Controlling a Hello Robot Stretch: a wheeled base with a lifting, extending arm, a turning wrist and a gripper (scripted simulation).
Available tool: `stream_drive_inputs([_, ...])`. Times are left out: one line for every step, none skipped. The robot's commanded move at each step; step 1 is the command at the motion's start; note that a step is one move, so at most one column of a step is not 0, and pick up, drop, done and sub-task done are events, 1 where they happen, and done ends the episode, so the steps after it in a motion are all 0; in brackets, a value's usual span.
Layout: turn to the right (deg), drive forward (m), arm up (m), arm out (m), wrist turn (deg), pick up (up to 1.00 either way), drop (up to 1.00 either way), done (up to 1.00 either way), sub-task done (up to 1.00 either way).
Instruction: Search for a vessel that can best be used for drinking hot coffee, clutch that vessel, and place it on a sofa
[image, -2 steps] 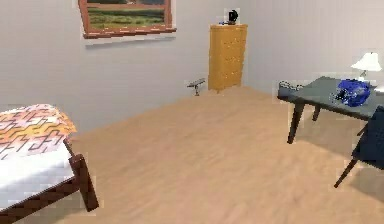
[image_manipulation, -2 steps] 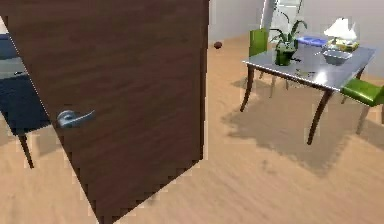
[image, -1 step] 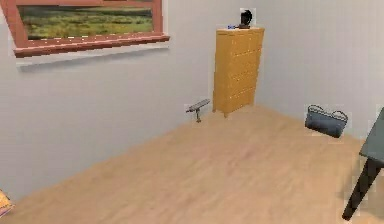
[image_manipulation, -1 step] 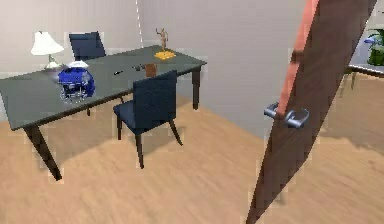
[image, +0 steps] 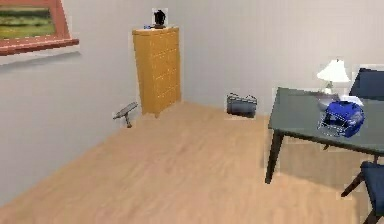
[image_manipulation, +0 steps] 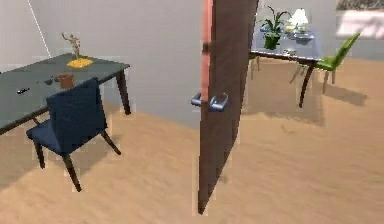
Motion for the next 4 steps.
stream_drive_inputs([0.0,0.05,0.0,0.0,0.0,0.0,0.0,0.0,0.0])
stream_drive_inputs([45.0,0.0,0.0,0.0,0.0,0.0,0.0,0.0,0.0])
stream_drive_inputs([9.0,0.0,0.0,0.0,0.0,0.0,0.0,0.0,0.0])
stream_drive_inputs([0.0,0.75,0.0,0.0,0.0,0.0,0.0,0.0,0.0])
